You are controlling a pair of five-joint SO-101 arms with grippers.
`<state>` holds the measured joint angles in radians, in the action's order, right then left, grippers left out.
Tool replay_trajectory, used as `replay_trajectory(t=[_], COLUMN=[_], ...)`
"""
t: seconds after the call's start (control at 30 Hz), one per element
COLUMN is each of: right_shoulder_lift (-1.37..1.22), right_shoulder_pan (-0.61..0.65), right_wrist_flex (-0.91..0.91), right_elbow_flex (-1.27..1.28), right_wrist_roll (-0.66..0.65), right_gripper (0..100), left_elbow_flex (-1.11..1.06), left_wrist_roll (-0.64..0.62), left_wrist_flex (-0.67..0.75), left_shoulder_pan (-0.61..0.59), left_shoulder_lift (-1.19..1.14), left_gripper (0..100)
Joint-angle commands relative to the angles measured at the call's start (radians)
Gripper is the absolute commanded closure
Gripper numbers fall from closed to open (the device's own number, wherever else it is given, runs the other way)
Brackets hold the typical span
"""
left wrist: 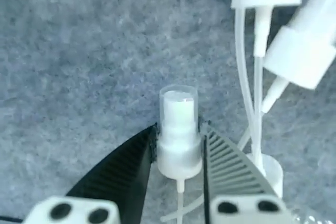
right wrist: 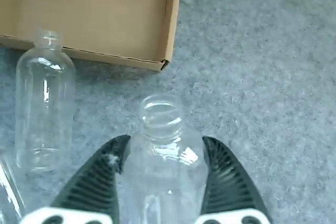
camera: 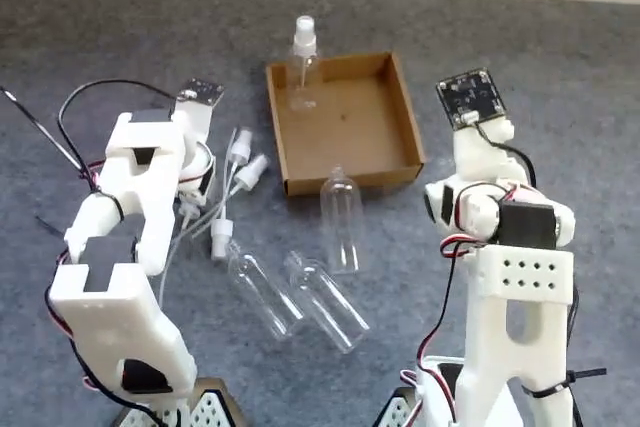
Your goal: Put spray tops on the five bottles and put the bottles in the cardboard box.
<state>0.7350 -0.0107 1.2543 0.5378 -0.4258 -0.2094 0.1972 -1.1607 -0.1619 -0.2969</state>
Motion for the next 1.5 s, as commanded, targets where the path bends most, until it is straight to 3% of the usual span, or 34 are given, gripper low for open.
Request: replay_trajectory(t=[0.0, 0.13, 0.23, 0.4, 0.5, 0.63, 0.77, 0.9, 1.13, 1.47], right_shoulder_lift=[0.012, 0.056, 0.111, 0.194, 0.232, 0.308, 0.450, 0.645, 0.891, 0.943], right_shoulder_pan=[0.008, 0.025, 0.119, 0.280, 0.383, 0.526, 0.601, 0.611, 0.610, 0.607], right_wrist_flex=[-0.010, -0.021, -0.111, -0.426, -0.522, -0.769, -0.990, -1.050, -1.049, -1.049], right_elbow_flex=[-0.013, -0.008, -0.008, -0.005, 0.056, 0.294, 0.553, 0.760, 0.981, 1.027], right_wrist_roll=[-0.094, -0.209, -0.192, 0.120, 0.218, 0.272, 0.296, 0.330, 0.368, 0.367], right_gripper=[99.5, 99.5, 99.5, 99.5, 99.5, 99.5, 99.5, 99.5, 99.5, 99.5], left_elbow_flex=[0.148, 0.338, 0.466, 0.618, 0.665, 0.677, 0.674, 0.673, 0.588, 0.529], left_wrist_roll=[0.008, 0.005, 0.002, -0.084, -0.144, -0.236, -0.285, -0.381, -0.390, -0.388], left_wrist_flex=[-0.069, -0.176, -0.226, -0.279, -0.275, -0.272, -0.224, -0.144, 0.009, 0.069], left_shoulder_pan=[-0.061, -0.097, -0.107, -0.099, -0.097, 0.008, 0.216, 0.372, 0.591, 0.650], left_shoulder_lift=[0.140, 0.292, 0.398, 0.572, 0.685, 0.837, 0.949, 0.995, 0.921, 0.808], left_gripper=[95, 95, 95, 95, 95, 95, 95, 95, 96, 96])
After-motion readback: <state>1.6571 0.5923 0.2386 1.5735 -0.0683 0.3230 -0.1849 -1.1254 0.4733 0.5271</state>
